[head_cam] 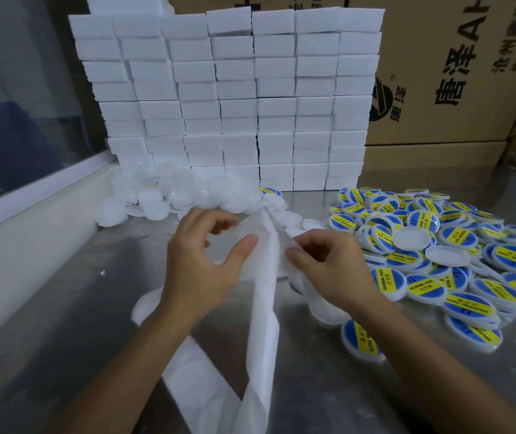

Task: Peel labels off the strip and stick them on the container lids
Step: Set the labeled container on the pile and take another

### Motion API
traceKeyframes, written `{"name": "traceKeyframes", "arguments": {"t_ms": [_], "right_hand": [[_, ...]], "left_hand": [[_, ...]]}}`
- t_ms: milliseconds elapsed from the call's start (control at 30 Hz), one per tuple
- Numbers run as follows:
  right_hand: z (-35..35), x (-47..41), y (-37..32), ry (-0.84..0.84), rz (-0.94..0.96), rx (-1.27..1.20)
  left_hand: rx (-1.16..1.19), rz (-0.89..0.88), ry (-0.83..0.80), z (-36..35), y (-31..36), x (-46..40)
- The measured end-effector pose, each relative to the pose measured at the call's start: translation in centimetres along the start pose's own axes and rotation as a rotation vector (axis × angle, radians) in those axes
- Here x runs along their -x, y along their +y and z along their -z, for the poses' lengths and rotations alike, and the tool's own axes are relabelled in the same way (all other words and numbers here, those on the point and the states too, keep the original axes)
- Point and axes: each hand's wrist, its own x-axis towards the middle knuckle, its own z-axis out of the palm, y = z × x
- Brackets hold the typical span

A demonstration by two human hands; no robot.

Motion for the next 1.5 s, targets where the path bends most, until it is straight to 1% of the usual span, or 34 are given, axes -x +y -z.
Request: {"name": "traceKeyframes", "arguments": {"t_ms": [33,67,133,167,233,300,433,500,600,667,733,867,967,1067,1267,1400,1500], "right_hand": [[0.1,-0.1,0.0,0.051,0.018,-0.005],[0.3,-0.1,0.0,0.097,0.044,0.003],[0.6,-0.1,-0.1,0.153,0.117,0.024],[0.8,-0.1,-0.2,0.168,0.152,0.037],[1.0,-0.1,-0.4,0.186,0.217,0.046],[0.9,0.1,-0.6,0.192,0.285,0.035],[0.5,0.7,-1.0,0.194,0.371,-0.017],[0.4,0.9,-1.0,0.175,0.388,-0.031],[0.3,0.8,-1.0,0.195,0.369,0.036],[0.2,0.8,-0.8,0.211,0.361,0.115],[0.0,0.8,-0.6,0.221,0.396,0.186],[-0.3,0.8,-0.7,0.244,0.452,0.260],[-0.1,0.7,-1.0,0.246,0.571,0.294],[-0.4,0.8,-1.1,0.176,0.646,0.320],[-0.2,0.6,-0.7,0.050,0.626,0.330],[-0.1,0.5,-0.8,0.011,0.629,0.350],[0.1,0.5,-0.8,-0.008,0.597,0.358]], "left_hand": [[0.051,0.024,-0.023,-0.1,0.1,0.1],[0.183,0.125,-0.071,-0.1,0.5,0.1],[0.474,0.410,-0.176,-0.3,1.4,0.0],[0.566,0.532,-0.219,-0.5,1.8,0.0],[0.664,0.703,-0.285,-0.8,2.2,0.1],[0.702,0.761,-0.346,-1.2,2.4,0.4],[0.671,0.757,-0.346,-1.9,2.2,0.9],[0.729,0.770,-0.391,-2.0,2.1,1.0],[0.855,0.762,-0.452,-1.7,2.2,0.9],[0.887,0.739,-0.483,-1.8,2.2,1.0],[0.847,0.736,-0.443,-2.0,2.1,1.1],[0.713,0.775,-0.247,-2.1,1.2,1.3],[0.579,0.704,-0.181,-2.1,0.7,1.3],[0.487,0.597,-0.194,-2.5,0.8,1.6],[0.405,0.495,-0.224,-3.2,0.8,1.9],[0.324,0.399,-0.243,-3.5,0.7,2.3],[0.320,0.383,-0.263,-3.8,0.4,2.6]]}}
